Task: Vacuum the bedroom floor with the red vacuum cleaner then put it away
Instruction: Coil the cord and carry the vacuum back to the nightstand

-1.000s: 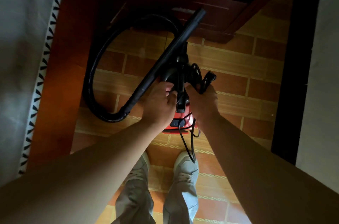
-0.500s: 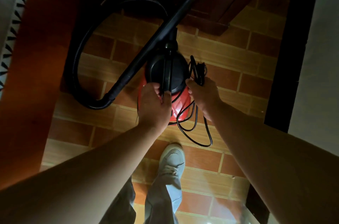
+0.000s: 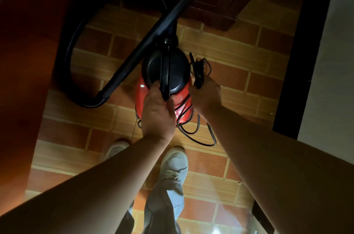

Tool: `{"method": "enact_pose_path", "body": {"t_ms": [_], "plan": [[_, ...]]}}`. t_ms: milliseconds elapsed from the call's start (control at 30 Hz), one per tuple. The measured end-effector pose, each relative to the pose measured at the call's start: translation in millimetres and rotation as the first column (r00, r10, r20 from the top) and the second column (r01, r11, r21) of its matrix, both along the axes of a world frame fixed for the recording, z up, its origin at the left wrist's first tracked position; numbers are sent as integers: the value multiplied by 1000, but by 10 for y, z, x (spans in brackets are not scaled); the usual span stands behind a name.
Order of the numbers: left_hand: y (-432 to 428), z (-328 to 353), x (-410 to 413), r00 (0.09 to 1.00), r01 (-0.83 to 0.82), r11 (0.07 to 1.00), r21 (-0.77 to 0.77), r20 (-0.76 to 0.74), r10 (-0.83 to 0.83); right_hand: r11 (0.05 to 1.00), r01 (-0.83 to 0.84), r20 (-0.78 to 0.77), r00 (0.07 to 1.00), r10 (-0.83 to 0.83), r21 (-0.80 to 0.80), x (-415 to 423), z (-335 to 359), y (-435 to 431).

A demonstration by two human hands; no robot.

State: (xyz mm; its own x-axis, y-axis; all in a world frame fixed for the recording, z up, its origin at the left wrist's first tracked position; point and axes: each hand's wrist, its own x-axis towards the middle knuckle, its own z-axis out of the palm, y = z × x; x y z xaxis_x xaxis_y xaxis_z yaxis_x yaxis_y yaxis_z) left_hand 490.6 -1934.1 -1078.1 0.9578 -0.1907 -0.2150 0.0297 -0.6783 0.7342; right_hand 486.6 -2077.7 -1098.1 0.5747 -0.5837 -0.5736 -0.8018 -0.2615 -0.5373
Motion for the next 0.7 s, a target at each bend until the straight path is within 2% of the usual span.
{"method": "enact_pose_path", "body": {"t_ms": [133, 233, 367, 467, 567, 700], "plan": [[84, -23, 39, 997, 70, 997, 32, 27, -71, 1000, 28, -19, 999, -28, 7, -15, 53, 35], [154, -12, 79, 997, 69, 997, 48, 44, -71, 997, 56, -60, 996, -59, -46, -24, 77, 8], [191, 5, 114, 996, 95, 996, 4, 4, -95, 998, 6, -122, 992, -14, -64, 29, 44, 2], [191, 71, 118, 992, 106, 994, 9, 68, -106, 984, -102, -211, 975, 70, -145, 71, 66, 40], [203, 185, 99, 970, 167, 986, 15, 177, -167, 915, -275, -331, 928, 172, -296, 43, 70, 36], [232, 281, 69, 929, 274, 961, 42, 248, -276, 861, -346, -328, 917, 227, -373, -41, 124, -32]]}}
